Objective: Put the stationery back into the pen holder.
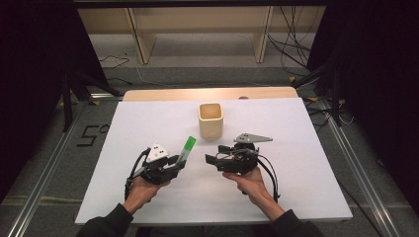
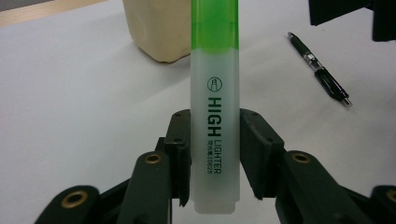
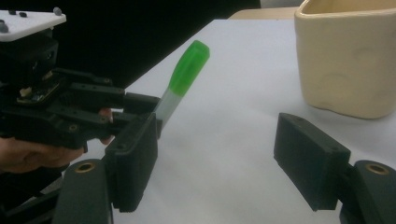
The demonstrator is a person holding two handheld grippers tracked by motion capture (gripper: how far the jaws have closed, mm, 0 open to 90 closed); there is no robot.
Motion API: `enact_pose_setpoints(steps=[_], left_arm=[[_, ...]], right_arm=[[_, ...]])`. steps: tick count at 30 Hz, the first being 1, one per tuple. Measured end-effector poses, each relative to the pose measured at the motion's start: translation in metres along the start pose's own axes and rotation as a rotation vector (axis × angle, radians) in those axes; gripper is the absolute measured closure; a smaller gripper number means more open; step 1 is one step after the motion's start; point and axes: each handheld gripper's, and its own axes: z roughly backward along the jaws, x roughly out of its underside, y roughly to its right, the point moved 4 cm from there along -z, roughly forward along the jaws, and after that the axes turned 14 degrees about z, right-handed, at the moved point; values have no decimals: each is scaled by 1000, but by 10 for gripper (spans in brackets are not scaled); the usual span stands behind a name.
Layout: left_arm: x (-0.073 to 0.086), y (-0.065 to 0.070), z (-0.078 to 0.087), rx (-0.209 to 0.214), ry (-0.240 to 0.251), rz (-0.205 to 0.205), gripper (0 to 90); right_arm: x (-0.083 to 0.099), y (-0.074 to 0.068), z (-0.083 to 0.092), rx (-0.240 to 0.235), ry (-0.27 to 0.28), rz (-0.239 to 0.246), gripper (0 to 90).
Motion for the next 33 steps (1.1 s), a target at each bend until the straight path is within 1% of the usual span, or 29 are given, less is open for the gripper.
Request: enact_pose_setpoints(steps=[3, 4, 7, 9, 10, 16, 23, 33], left_arm=[[2, 3, -1, 0, 0, 0, 655], [2, 4, -1, -4, -2, -4, 655], [4, 8, -3, -5, 3, 0, 655], [5, 11, -4, -2, -4, -10, 655], [6, 12, -4, -3, 2, -9, 655], [8, 20, -5, 3, 0, -22, 655], [10, 26, -6, 4, 14, -46, 655], [10, 31, -5, 6, 33, -58, 655]], right_arm=[[-3, -2, -6, -15, 8, -12, 325], [-4, -3, -8, -15, 9, -9, 330], [-5, -5, -14, -14, 2, -8, 347], [-5, -7, -19, -22, -3, -19, 359], [-5, -8, -21, -32, -3, -27, 366], [-3, -12, -31, -50, -8, -39, 422], [-2, -14, -38, -72, -5, -61, 482], [-1, -17, -44, -92, -5, -80, 590]])
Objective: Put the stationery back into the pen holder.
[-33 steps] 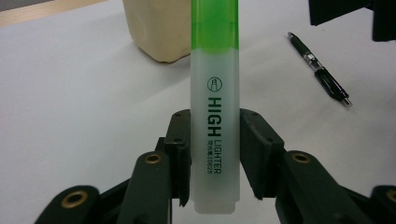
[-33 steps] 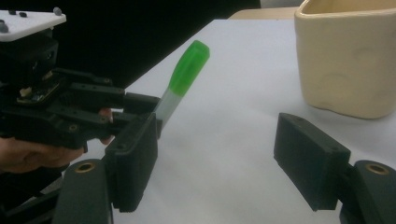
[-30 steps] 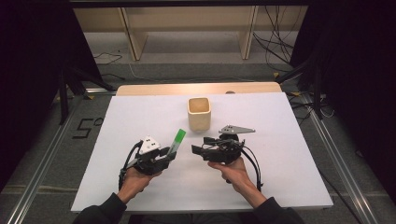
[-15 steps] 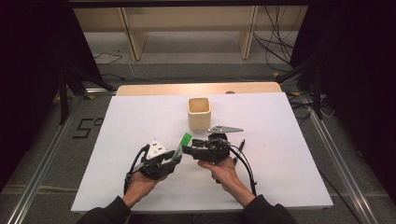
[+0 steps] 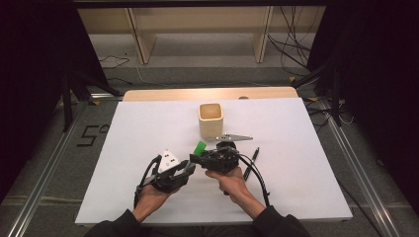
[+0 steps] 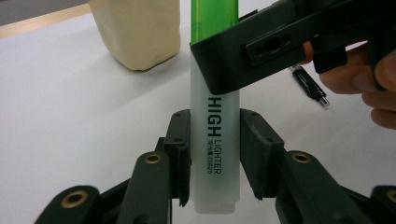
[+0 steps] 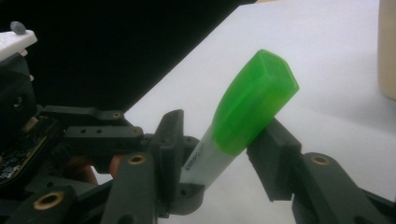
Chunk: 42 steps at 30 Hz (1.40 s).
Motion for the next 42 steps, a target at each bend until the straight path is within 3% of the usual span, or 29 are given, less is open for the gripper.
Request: enact_pose_setpoints(steps=[12, 19, 23, 30, 34, 42], left_arm=[[1, 2, 0, 1, 3, -15, 654], [1, 2, 0, 1, 12, -22, 654], [0, 3, 0, 15, 23, -14, 644], [-2, 4, 2, 52, -17, -12, 405], [-3, 2, 5, 65, -35, -13, 354], [-5, -10, 13, 95, -42, -10, 270]], right_arm=[[2, 2, -1, 0, -4, -30, 666], [1, 2, 0, -47, 28, -90, 747], [0, 1, 1, -51, 37, -99, 754], [-3, 1, 5, -10, 53, -40, 757], [-5, 4, 10, 7, 61, -37, 756], [-11, 9, 19, 63, 71, 23, 756]])
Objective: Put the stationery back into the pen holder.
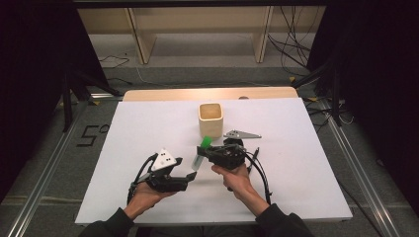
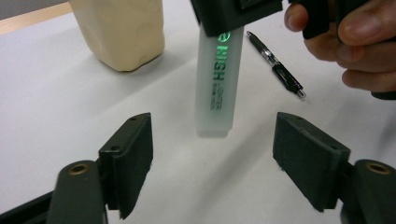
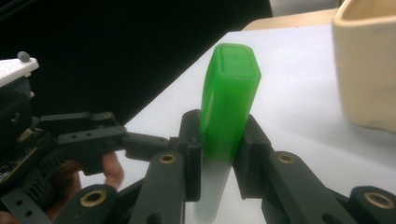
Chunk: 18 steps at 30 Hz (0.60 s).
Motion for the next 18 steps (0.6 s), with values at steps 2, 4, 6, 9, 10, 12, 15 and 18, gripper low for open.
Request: enact_pose_setpoints(steps=[2, 4, 6, 9, 10, 12, 15, 18], left_arm=[[0, -4, 3, 0, 5, 9, 259], [0, -9, 6, -1, 7, 27, 246], [0, -13, 9, -9, 10, 38, 242], [1, -18, 11, -17, 14, 43, 231], [1, -19, 12, -18, 19, 43, 228], [2, -21, 14, -19, 22, 45, 223], [2, -24, 15, -18, 9, 29, 207], [3, -28, 19, -22, 16, 23, 202]], right_arm=[[-2, 2, 2, 17, 4, 21, 756], [-5, 4, 5, 27, 11, 29, 756], [-8, 6, 8, 39, 18, 42, 756], [-12, 10, 12, 52, 29, 44, 756], [-14, 12, 13, 57, 33, 46, 756], [-17, 16, 16, 64, 39, 45, 756], [-22, 21, 18, 72, 49, 42, 756], [-27, 24, 20, 71, 48, 48, 756]])
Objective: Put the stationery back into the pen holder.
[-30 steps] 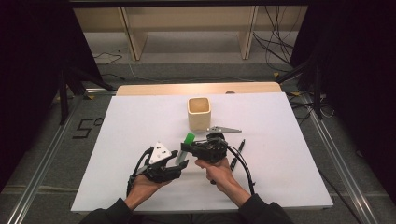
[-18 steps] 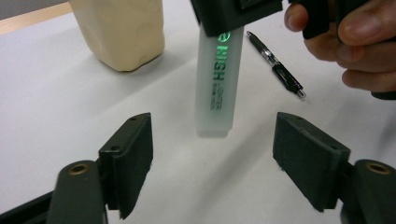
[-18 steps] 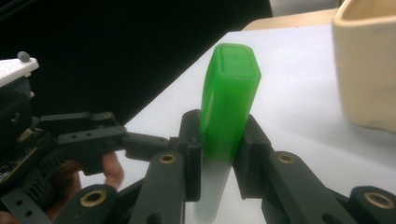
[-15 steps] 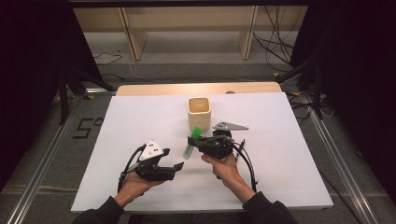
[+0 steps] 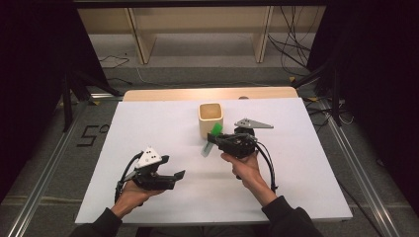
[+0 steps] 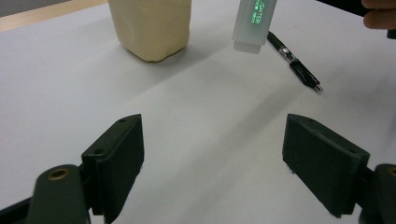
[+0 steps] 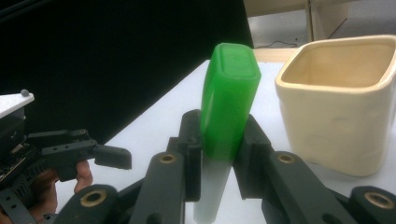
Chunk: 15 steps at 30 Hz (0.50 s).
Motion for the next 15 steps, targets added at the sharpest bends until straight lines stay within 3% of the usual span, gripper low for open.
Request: enact_pose_setpoints(steps=[15], left_arm=[[4, -20, 17, -37, 39, 47, 199]], right_arm=[[-24, 17, 3, 22, 18, 8, 756]])
